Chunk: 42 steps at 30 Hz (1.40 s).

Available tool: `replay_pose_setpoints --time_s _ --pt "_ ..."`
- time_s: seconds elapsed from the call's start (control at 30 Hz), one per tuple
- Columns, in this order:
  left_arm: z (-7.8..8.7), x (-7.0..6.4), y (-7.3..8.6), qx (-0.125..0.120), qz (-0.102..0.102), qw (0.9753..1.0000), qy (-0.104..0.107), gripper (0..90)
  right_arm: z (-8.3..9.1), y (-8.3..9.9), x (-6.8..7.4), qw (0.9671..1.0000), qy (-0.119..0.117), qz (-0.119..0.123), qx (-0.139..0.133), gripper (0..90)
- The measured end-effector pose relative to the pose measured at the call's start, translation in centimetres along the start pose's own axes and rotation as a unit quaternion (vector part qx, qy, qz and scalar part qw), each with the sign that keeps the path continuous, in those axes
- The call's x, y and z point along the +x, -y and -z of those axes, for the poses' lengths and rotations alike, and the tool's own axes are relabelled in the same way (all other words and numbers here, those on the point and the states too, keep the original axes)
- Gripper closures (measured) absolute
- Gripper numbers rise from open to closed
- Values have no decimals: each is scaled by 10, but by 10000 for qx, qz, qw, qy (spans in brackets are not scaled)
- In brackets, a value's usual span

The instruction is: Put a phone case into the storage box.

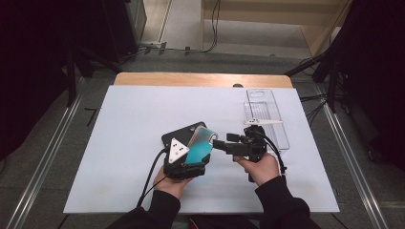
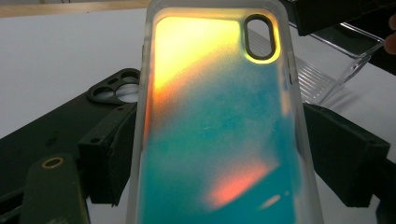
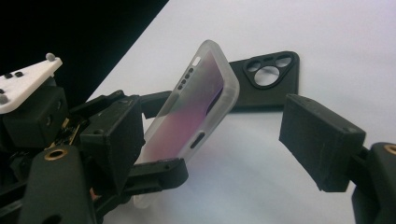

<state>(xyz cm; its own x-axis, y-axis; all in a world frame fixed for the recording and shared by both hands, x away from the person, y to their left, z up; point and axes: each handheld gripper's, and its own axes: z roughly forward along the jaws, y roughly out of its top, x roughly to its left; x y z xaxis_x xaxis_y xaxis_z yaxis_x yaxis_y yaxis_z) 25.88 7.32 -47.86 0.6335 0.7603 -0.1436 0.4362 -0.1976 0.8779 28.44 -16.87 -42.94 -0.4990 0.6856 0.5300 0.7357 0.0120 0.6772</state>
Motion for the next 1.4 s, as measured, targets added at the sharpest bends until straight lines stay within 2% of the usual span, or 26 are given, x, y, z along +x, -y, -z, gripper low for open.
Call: replay_pose_setpoints --time_s 0.2,0.5,0.63,0.7,0.8,0.93,1.2,1.4 --pt "0 -1 0 -39 23 10000 38 167 -9 -3 -1 9998 -90 -155 37 220" --pt "1 -3 1 -47 98 9999 112 167 -21 -6 -4 9989 -157 -415 133 316" --pt "1 -5 0 -11 253 9995 212 167 -26 -8 -6 9984 -83 -500 240 415" --pt "2 -6 -1 5 246 9994 229 167 -27 -9 -8 9969 -111 -706 327 476" --pt "2 -7 -1 -1 255 9994 251 167 -29 -10 -11 9953 -158 -874 399 573" --pt "2 -8 -1 20 313 9991 279 167 -28 -11 -11 9953 -171 -908 304 725" --pt "3 -9 -2 -62 272 9991 327 167 -23 -11 -8 9950 -240 -955 147 752" --pt "4 -10 -3 -37 155 9995 287 165 -21 -13 -7 9936 -352 -1054 202 764"
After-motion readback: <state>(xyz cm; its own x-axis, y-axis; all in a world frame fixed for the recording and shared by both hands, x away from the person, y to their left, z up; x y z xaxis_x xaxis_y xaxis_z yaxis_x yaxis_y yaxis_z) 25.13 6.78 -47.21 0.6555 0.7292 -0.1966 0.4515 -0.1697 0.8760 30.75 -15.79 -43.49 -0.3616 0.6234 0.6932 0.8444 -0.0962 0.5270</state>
